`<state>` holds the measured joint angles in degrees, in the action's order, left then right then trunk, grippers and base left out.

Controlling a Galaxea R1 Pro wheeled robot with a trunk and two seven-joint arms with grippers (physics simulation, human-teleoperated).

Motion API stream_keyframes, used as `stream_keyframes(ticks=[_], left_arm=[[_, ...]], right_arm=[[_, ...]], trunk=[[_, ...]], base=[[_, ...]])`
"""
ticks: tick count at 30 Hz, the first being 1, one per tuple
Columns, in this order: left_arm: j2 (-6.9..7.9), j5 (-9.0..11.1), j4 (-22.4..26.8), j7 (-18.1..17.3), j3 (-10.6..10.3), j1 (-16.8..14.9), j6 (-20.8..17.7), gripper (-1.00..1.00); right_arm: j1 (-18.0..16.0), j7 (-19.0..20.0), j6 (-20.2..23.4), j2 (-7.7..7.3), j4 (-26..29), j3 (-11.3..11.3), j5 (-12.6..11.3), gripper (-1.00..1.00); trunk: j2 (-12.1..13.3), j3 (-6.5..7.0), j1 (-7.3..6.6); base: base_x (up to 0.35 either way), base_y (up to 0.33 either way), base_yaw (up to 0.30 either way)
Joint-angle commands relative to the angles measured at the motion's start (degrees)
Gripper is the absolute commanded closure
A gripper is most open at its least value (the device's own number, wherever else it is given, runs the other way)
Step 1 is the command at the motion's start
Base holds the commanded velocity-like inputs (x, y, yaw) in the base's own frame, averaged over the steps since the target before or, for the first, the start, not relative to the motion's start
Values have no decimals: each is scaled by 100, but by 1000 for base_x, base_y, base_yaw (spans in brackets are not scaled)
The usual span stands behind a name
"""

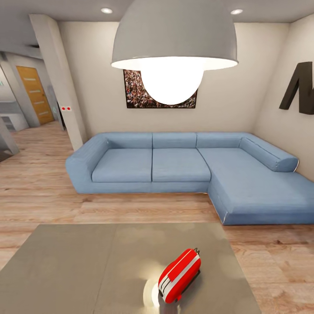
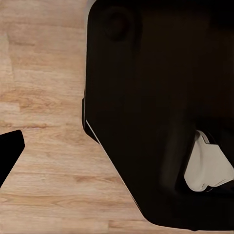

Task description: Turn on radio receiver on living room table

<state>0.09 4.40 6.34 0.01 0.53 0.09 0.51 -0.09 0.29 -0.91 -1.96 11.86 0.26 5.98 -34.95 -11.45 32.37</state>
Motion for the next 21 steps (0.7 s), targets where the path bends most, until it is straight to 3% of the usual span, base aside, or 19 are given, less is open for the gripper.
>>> stream_keyframes(ticks=[1, 7, 14, 21], left_arm=[[0, 0, 0, -4, -2, 0, 1, -100], [0, -1, 3, -5, -7, 0, 1, -100], [0, -1, 5, -9, -7, 0, 2, -100], [0, -1, 7, -10, -9, 0, 2, -100]], right_arm=[[0, 4, 1, 1, 0, 2, 0, -100], [0, -1, -3, -9, 0, 11, 69, -100], [0, -23, -10, 6, 0, 0, 540, -100], [0, -36, -17, 11, 0, -12, 719, -100]], trunk=[[0, -1, 0], [0, -29, 0], [0, -88, 0], [0, -152, 0]], base=[[0, 0, 0], [0, 0, 0], [0, 0, 0], [0, 0, 0]])
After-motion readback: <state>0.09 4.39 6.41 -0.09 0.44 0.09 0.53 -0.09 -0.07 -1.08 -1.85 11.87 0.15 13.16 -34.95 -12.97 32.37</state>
